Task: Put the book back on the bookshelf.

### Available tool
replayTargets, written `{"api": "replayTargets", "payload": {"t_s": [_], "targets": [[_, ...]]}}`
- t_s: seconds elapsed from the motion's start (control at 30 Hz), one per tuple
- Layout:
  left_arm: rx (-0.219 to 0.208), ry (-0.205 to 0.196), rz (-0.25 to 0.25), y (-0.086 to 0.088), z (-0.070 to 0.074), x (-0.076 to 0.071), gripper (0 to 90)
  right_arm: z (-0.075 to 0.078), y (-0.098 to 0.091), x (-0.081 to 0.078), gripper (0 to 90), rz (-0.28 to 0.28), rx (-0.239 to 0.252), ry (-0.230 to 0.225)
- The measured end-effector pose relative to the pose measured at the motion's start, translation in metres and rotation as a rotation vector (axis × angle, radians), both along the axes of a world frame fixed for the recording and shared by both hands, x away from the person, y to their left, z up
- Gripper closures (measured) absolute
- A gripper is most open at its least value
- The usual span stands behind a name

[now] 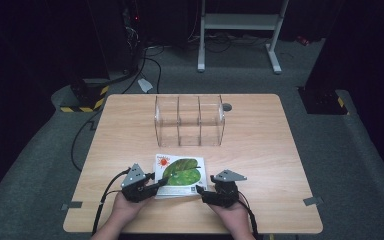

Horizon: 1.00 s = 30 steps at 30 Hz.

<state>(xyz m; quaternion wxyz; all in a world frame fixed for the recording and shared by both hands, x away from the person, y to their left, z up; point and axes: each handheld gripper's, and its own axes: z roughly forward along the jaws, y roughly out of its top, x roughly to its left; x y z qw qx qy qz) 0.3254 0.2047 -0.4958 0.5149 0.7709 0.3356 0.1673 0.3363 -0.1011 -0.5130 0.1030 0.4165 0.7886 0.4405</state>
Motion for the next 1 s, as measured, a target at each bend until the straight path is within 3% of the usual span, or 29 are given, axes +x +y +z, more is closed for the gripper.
{"api": "replayTargets", "payload": {"t_s": [0.2, 0.3, 0.43, 0.67, 1.0], "targets": [[0.005, -0.042, -0.013, -0.001, 0.001, -0.004, 63.6, -0.002, 0.001, 0.003, 24.3, -0.003, 0.024, 0.013], [0.014, -0.060, -0.012, -0.002, 0.001, -0.007, 63.7, -0.002, 0.000, 0.008, 21.8, -0.006, 0.071, 0.055], [0.014, -0.083, -0.012, -0.003, 0.002, -0.011, 64.0, -0.003, 0.001, 0.011, 21.2, -0.015, 0.081, 0.058], [0.029, -0.142, -0.050, -0.002, 0.004, -0.020, 65.4, -0.006, 0.002, 0.018, 20.2, 0.000, 0.132, 0.101], [0.041, -0.148, -0.053, -0.001, 0.002, -0.024, 66.8, -0.010, 0.010, 0.027, 17.6, 0.036, 0.177, 0.180]]}}
